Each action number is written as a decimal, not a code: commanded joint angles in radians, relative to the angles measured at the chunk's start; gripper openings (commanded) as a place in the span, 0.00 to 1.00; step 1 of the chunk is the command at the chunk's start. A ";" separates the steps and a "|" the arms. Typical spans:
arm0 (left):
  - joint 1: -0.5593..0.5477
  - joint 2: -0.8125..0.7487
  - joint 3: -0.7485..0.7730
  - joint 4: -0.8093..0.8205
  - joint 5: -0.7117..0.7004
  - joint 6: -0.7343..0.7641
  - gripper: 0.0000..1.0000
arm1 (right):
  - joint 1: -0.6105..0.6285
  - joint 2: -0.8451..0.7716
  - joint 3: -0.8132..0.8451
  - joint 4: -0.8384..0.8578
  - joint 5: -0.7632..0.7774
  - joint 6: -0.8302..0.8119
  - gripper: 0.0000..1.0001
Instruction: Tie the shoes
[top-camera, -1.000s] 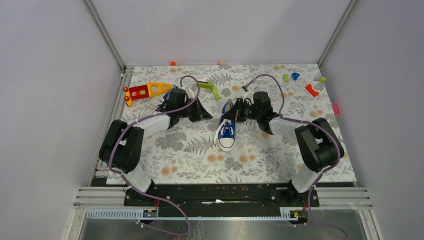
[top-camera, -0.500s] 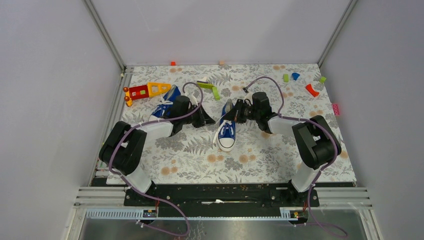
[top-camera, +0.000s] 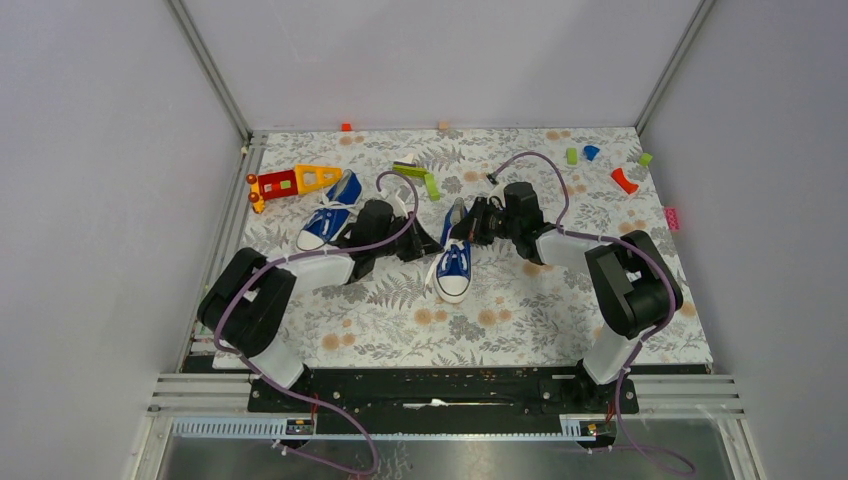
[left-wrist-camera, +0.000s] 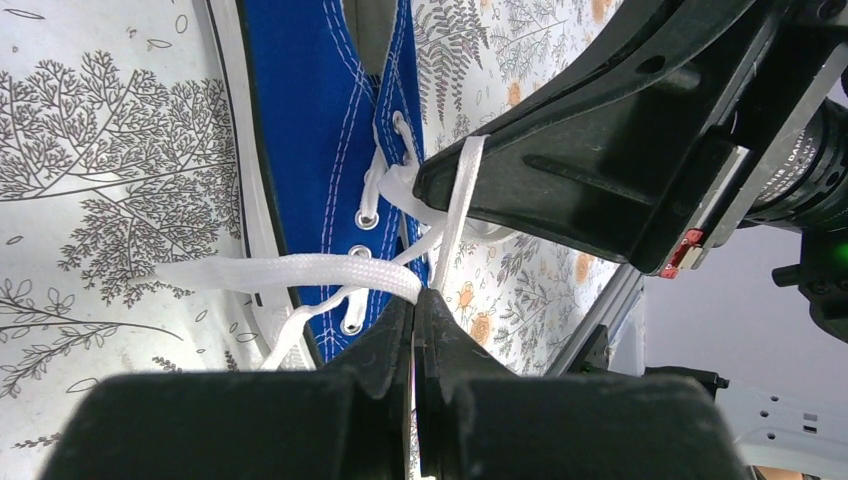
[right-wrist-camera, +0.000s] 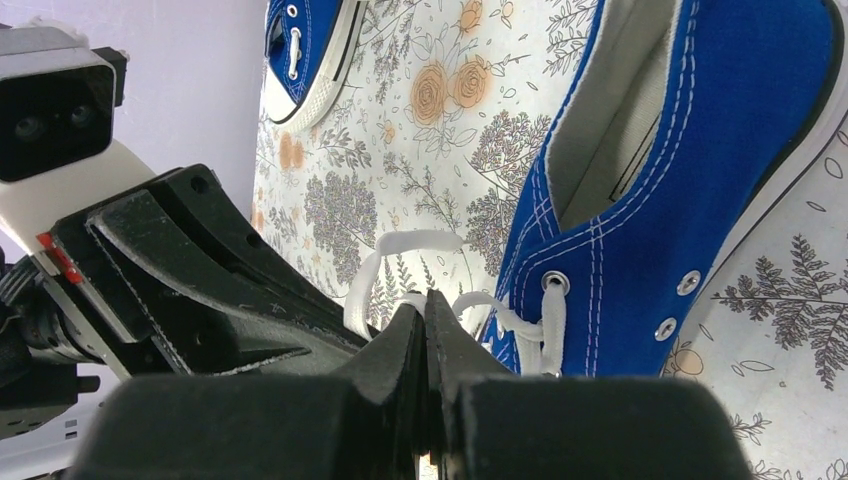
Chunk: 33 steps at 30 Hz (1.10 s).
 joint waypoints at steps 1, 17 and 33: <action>-0.033 -0.036 0.038 -0.011 -0.042 0.018 0.00 | -0.009 -0.002 0.047 0.014 0.024 -0.003 0.01; -0.011 0.012 0.092 -0.034 -0.073 0.027 0.00 | -0.008 -0.019 0.049 -0.017 0.021 -0.022 0.01; 0.129 0.040 0.109 -0.157 -0.016 0.089 0.00 | -0.008 -0.022 0.027 0.070 -0.027 0.019 0.07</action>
